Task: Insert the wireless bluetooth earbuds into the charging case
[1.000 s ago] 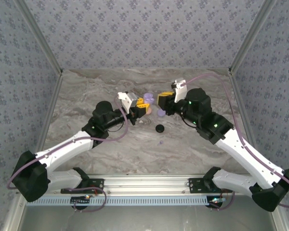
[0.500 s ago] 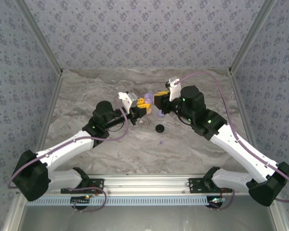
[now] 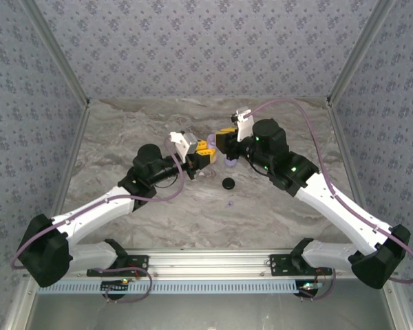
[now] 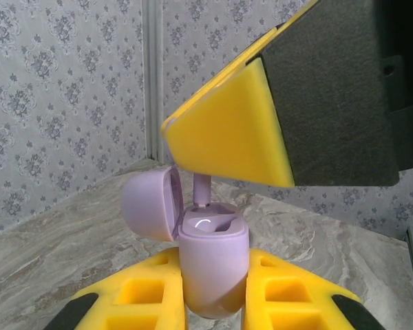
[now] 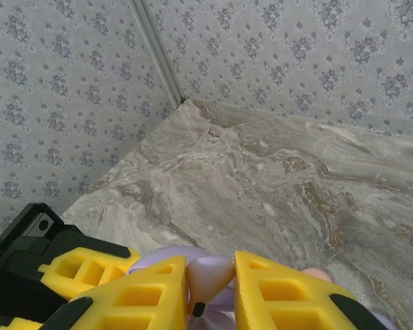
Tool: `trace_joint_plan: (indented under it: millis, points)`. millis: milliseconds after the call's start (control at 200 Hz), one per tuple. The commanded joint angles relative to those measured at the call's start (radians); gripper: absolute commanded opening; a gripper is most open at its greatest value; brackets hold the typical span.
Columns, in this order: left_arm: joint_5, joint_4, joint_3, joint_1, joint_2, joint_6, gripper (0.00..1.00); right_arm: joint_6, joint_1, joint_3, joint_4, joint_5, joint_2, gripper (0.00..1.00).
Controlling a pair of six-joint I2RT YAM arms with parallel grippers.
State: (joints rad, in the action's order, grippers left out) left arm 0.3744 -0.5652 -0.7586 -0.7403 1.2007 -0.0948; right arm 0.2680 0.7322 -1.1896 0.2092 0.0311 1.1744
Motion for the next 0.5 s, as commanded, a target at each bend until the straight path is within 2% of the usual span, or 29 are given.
trace_joint_plan:
  millis: [0,495]
  points:
    - [0.000,-0.029,-0.037,-0.005,-0.015,0.005,0.02,-0.010,0.011,-0.023,0.012,-0.009,-0.005,0.24]
    - [-0.015,-0.018,-0.031,-0.005,-0.020,0.017,0.02,-0.009,0.014,0.005,0.050,-0.034,-0.029,0.24]
